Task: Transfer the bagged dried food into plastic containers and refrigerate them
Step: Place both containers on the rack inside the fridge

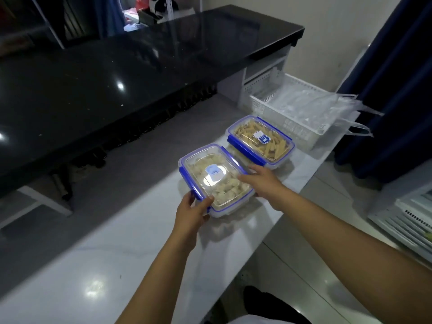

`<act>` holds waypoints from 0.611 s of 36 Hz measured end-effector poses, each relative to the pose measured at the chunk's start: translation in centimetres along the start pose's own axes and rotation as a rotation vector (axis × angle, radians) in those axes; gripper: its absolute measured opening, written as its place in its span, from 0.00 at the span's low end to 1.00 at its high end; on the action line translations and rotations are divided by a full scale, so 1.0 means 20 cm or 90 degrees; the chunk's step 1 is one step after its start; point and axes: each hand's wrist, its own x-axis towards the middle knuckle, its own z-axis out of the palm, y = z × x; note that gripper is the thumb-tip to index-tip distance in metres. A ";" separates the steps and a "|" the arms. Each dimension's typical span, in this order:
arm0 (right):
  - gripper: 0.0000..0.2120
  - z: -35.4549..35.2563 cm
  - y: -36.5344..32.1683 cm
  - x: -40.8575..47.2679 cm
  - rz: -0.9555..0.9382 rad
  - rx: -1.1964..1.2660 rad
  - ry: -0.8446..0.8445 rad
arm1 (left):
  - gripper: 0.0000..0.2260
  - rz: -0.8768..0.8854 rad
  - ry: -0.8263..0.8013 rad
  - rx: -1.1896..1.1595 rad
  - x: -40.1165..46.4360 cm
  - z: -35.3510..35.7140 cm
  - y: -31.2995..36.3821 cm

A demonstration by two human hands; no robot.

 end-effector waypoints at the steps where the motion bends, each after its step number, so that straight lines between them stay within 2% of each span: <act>1: 0.21 0.00 0.00 0.03 0.040 -0.009 0.001 | 0.24 -0.010 -0.014 -0.015 0.00 0.00 0.00; 5: 0.23 0.01 0.02 0.06 0.085 -0.023 0.013 | 0.22 -0.019 -0.035 -0.059 -0.03 -0.01 0.01; 10: 0.14 -0.09 0.05 -0.15 -0.018 0.079 0.004 | 0.26 0.053 -0.067 -0.014 -0.21 0.03 0.10; 12: 0.15 -0.19 0.08 -0.27 -0.078 0.120 0.023 | 0.28 0.090 -0.085 0.029 -0.30 0.10 0.15; 16: 0.24 -0.48 0.15 -0.53 -0.151 0.225 0.082 | 0.31 0.139 -0.161 0.100 -0.43 0.35 0.22; 22: 0.25 -0.96 0.37 -0.86 -0.191 0.329 0.186 | 0.28 0.151 -0.325 0.148 -0.51 0.92 0.13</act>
